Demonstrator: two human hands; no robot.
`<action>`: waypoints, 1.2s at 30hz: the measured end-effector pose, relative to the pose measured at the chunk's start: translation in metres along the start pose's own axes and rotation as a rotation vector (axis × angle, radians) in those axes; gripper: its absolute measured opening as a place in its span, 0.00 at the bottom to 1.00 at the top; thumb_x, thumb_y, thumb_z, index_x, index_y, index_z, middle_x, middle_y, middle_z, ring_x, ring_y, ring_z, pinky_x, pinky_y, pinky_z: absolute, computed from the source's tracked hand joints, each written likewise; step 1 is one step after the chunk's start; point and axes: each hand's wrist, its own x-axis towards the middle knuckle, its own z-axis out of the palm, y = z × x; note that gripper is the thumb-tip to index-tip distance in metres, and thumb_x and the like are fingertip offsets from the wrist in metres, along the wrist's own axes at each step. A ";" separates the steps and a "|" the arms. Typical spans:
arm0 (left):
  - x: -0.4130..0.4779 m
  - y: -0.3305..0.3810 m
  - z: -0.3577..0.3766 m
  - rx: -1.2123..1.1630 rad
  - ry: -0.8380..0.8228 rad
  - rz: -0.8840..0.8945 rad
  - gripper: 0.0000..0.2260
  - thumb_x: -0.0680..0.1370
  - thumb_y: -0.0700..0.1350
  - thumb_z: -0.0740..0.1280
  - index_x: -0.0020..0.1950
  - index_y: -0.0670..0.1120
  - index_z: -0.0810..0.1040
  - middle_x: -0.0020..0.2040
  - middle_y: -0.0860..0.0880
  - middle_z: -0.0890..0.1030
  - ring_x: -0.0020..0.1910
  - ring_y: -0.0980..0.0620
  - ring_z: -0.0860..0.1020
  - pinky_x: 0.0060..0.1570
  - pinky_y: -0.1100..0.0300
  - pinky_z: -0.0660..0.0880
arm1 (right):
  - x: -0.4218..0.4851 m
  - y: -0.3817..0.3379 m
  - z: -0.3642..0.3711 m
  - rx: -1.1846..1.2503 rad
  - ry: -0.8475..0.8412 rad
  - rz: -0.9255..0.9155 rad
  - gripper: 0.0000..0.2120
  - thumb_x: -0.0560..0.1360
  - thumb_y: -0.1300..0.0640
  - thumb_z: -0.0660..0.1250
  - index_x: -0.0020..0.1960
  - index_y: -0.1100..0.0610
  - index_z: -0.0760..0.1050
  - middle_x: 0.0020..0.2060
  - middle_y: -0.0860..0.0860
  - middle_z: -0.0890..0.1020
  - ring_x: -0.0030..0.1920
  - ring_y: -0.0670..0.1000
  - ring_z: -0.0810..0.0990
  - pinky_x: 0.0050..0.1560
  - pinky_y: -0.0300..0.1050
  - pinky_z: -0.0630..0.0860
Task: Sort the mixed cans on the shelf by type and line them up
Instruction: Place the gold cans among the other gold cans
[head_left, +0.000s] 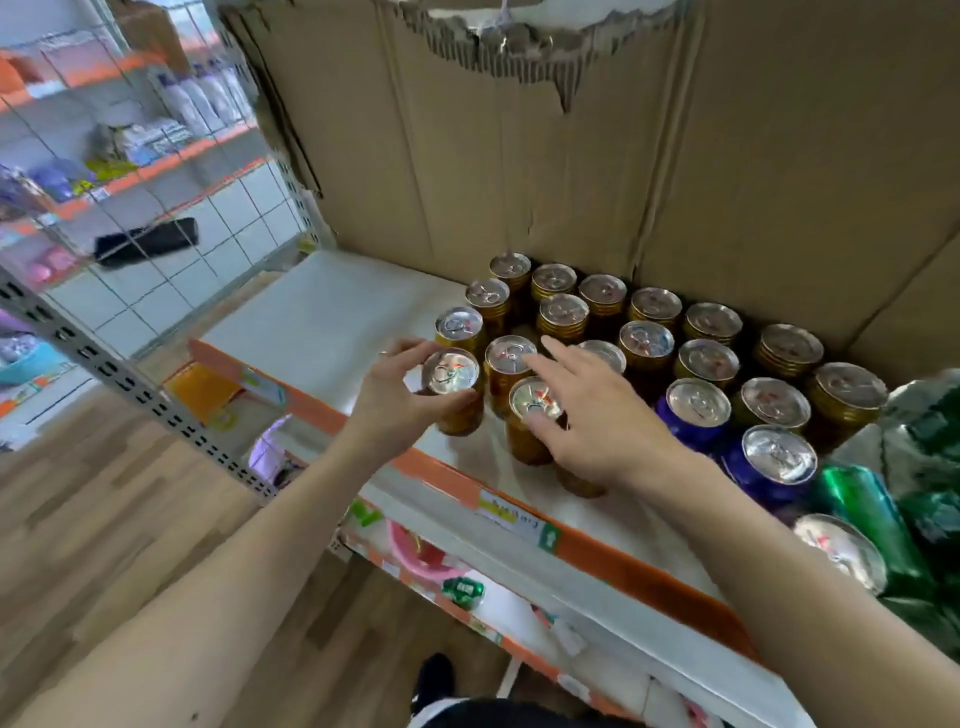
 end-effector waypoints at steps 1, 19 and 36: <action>0.007 -0.006 -0.002 -0.023 -0.025 0.014 0.19 0.68 0.41 0.80 0.55 0.53 0.80 0.55 0.50 0.76 0.53 0.62 0.76 0.47 0.77 0.70 | 0.006 -0.003 0.004 0.005 0.016 0.021 0.32 0.80 0.43 0.60 0.79 0.48 0.53 0.80 0.49 0.53 0.79 0.53 0.51 0.77 0.56 0.54; 0.041 -0.085 0.002 -0.060 -0.203 0.245 0.37 0.64 0.48 0.83 0.68 0.52 0.69 0.69 0.50 0.62 0.66 0.52 0.69 0.62 0.57 0.74 | -0.021 -0.025 0.052 -0.286 0.125 0.476 0.41 0.74 0.31 0.59 0.80 0.44 0.47 0.80 0.48 0.46 0.79 0.54 0.43 0.77 0.58 0.46; 0.039 -0.098 0.013 -0.116 -0.290 0.194 0.38 0.66 0.45 0.82 0.71 0.45 0.66 0.72 0.49 0.62 0.66 0.53 0.71 0.64 0.49 0.76 | -0.026 -0.016 0.070 -0.236 0.285 0.476 0.38 0.74 0.64 0.69 0.79 0.51 0.56 0.79 0.51 0.54 0.79 0.57 0.48 0.75 0.54 0.56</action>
